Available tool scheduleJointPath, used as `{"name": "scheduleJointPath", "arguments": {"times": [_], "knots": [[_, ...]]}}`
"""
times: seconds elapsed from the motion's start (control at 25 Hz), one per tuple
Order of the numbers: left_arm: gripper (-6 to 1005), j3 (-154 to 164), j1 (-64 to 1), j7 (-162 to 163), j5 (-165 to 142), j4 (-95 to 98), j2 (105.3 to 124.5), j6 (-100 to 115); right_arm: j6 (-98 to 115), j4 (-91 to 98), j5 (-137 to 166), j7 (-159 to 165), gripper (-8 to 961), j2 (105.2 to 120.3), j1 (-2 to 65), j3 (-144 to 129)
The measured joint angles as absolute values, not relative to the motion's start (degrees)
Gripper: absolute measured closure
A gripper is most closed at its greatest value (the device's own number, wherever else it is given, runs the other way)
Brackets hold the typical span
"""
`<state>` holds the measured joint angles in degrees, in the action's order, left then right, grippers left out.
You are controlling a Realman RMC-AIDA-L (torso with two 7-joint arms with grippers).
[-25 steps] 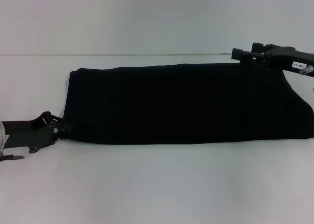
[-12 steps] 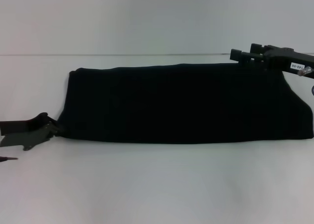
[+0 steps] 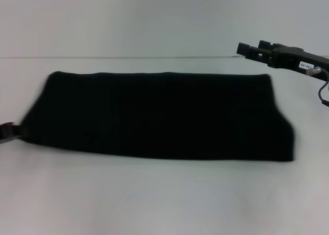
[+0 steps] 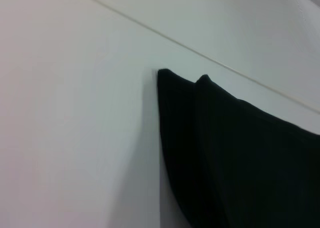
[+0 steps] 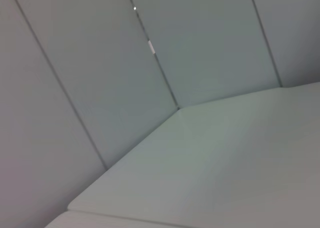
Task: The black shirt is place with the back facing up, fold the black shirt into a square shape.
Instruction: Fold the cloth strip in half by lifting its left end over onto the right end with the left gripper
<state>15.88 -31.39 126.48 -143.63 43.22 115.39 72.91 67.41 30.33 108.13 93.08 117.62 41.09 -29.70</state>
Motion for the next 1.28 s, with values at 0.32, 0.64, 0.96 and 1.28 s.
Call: {"name": "scheduleJointPath", "arguments": {"times": [0.32, 0.64, 0.96, 1.28], "knots": [[948, 15.4, -27.2, 123.3, -147.3, 52.8, 114.67, 74.9, 64.0, 30.1, 106.6, 92.8, 28, 118.51, 41.0, -29.6], [939, 16.0, -33.8, 122.7, -143.6, 52.0, 113.81, 87.6, 63.6, 30.3, 106.3, 92.7, 29, 117.84, 40.3, -29.6], [929, 20.6, -51.3, 123.6, -135.1, 36.9, 116.41, 92.5, 64.6, 31.0, 105.0, 92.3, 33, 115.27, 37.3, -28.7], [920, 22.4, -53.9, 116.5, -129.5, 20.8, 124.32, 80.0, 65.9, 31.1, 104.9, 92.1, 46, 112.89, 35.2, -27.6]]}}
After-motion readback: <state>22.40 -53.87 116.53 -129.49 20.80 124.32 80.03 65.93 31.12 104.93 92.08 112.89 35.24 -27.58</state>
